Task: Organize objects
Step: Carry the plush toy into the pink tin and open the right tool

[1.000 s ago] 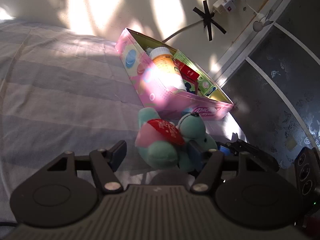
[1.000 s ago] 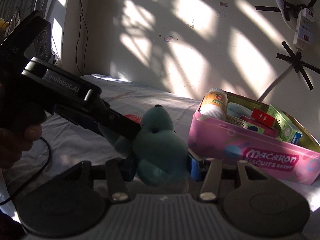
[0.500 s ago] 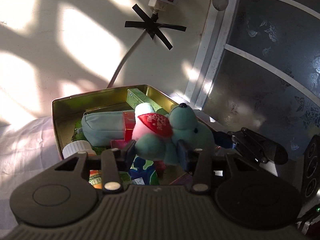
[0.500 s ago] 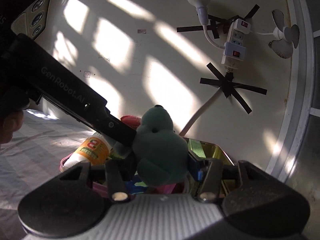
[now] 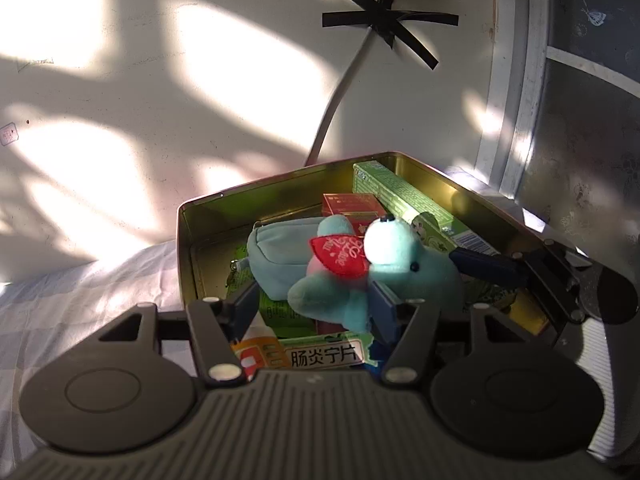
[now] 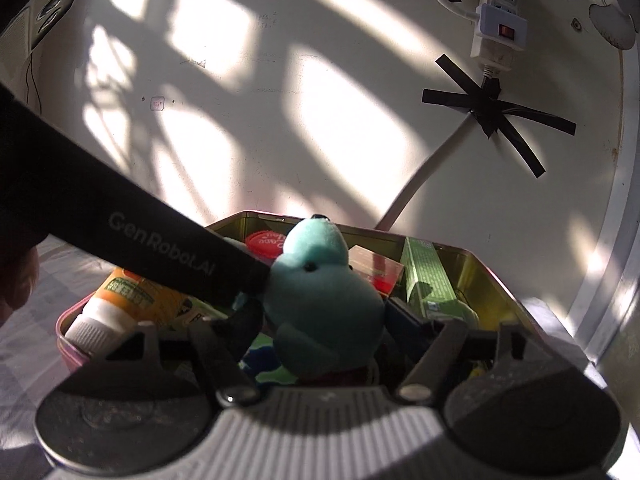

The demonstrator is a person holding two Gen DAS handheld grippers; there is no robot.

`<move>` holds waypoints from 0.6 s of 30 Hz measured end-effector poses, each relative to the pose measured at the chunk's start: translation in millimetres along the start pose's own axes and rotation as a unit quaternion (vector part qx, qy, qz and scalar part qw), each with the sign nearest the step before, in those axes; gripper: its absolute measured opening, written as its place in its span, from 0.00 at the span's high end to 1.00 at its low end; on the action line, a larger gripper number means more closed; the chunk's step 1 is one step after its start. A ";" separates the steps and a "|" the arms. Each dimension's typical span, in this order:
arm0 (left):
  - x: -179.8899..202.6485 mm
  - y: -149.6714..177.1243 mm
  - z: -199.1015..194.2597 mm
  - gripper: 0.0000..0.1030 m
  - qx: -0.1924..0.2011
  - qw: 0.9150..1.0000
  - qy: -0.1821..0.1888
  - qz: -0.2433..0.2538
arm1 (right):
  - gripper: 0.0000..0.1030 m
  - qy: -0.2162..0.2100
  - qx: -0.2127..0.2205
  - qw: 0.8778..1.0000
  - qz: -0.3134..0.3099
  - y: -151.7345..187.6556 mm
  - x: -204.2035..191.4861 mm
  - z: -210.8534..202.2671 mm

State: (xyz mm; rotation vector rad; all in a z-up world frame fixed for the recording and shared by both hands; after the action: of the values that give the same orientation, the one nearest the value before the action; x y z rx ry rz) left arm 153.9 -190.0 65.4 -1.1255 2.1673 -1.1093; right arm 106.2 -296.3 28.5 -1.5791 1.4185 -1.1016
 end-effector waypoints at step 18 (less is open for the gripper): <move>11.8 68.2 -127.2 0.08 0.085 0.994 -0.075 0.002 | 0.17 0.001 0.046 0.984 0.173 33.2 -3.9 -156.6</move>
State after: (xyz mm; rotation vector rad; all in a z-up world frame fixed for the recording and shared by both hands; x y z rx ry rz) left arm 28.5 -119.5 81.9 -1.0918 1.9212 -1.1445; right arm -51.9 -292.8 54.4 -1.2087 1.5492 -0.9460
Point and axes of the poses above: each gripper's, at about its wrist camera, not at the fingertips, and z roughly the way its jaws point, x to its right, y to its underside, the point moved 3 cm from there along z, roughly the way its jaws point, and after that the axes turned 3 degrees about y, right-handed, at the moved point
